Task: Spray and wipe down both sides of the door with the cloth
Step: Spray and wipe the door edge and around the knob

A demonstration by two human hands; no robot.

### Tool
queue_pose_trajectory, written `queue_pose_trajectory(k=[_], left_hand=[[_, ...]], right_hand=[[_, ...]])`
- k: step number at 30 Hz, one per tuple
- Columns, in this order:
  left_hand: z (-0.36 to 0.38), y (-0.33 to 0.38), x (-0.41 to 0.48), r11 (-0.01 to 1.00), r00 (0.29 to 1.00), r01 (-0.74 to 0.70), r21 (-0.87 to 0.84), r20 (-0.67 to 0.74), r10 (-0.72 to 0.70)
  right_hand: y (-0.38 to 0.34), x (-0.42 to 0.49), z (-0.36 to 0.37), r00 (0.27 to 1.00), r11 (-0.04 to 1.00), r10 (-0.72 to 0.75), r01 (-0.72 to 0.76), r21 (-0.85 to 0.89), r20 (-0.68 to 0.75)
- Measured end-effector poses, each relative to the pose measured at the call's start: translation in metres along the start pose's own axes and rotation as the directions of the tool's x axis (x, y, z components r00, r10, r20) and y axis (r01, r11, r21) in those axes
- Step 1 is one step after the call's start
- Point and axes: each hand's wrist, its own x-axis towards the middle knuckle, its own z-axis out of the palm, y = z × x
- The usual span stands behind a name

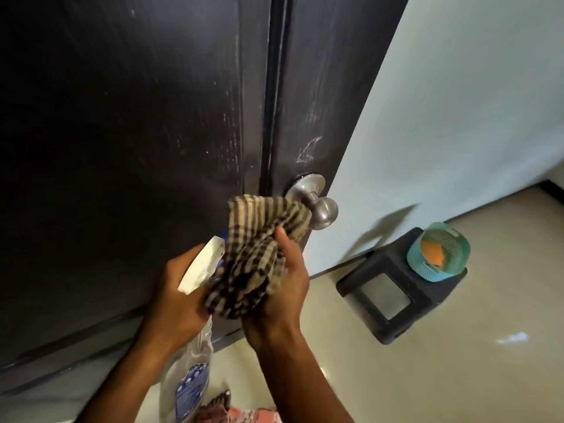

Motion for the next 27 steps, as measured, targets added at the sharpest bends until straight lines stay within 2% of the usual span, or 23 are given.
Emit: queue_pose_trajectory(k=[2,4,6,7,8,10,11,12,14,16,20,23,24,25,27], left_hand=[[-0.011,-0.009,0.002,0.993,0.995,0.1,-0.055,0.016,-0.099],[-0.013,-0.011,0.004,0.997,0.996,0.074,-0.024,0.058,-0.073],[-0.013,-0.014,0.004,0.998,0.991,0.052,0.04,0.12,-0.057],[-0.015,-0.019,0.004,0.997,0.99,0.059,0.047,0.122,-0.064],[-0.017,-0.024,0.005,0.996,0.988,0.061,0.061,0.138,-0.069],[-0.021,-0.027,0.006,0.995,0.975,0.063,0.081,0.205,-0.079],[-0.023,-0.029,0.007,0.996,0.971,0.047,0.072,0.229,-0.062],[-0.024,-0.029,0.007,0.998,0.969,0.037,0.057,0.241,-0.049],[-0.025,-0.024,0.006,0.999,0.962,0.032,0.029,0.269,-0.039],[-0.026,-0.022,0.007,0.999,0.962,0.019,0.033,0.273,-0.027],[-0.027,-0.015,0.009,0.998,0.967,0.034,0.049,0.25,-0.045],[-0.027,-0.005,0.011,0.999,0.958,0.035,0.023,0.285,-0.04],[-0.027,-0.004,0.012,0.999,0.957,0.027,0.042,0.289,-0.038],[-0.029,-0.005,0.014,0.998,0.957,0.029,0.06,0.286,-0.045],[-0.032,-0.007,0.021,0.996,0.954,0.015,0.084,0.297,-0.039]], right_hand=[[0.001,-0.016,0.003,0.982,0.981,-0.173,0.179,-0.077,0.072],[-0.014,-0.022,0.0,0.905,0.902,-0.412,0.421,-0.092,0.103],[-0.036,-0.019,-0.01,0.725,0.692,-0.676,0.685,-0.227,0.13],[-0.048,-0.015,-0.015,0.621,0.548,-0.762,0.77,-0.328,0.184],[-0.06,-0.007,-0.02,0.546,0.415,-0.803,0.8,-0.435,0.24],[-0.081,0.016,-0.023,0.478,0.156,-0.809,0.737,-0.658,0.343],[-0.086,0.029,-0.022,0.469,-0.014,-0.769,0.667,-0.745,0.435],[-0.088,0.04,-0.019,0.499,-0.197,-0.682,0.578,-0.792,0.535],[-0.077,0.058,-0.017,0.584,-0.483,-0.507,0.417,-0.77,0.634],[-0.054,0.062,-0.021,0.573,-0.648,-0.46,0.306,-0.698,0.678],[-0.032,0.062,-0.034,0.49,-0.736,-0.465,0.25,-0.63,0.738],[-0.02,0.061,-0.05,0.496,-0.772,-0.354,0.323,-0.547,0.793],[-0.009,0.057,-0.057,0.519,-0.729,-0.337,0.384,-0.567,0.785],[0.004,0.053,-0.066,0.545,-0.624,-0.376,0.449,-0.64,0.749],[0.029,0.044,-0.077,0.606,-0.257,-0.566,0.514,-0.819,0.558]])
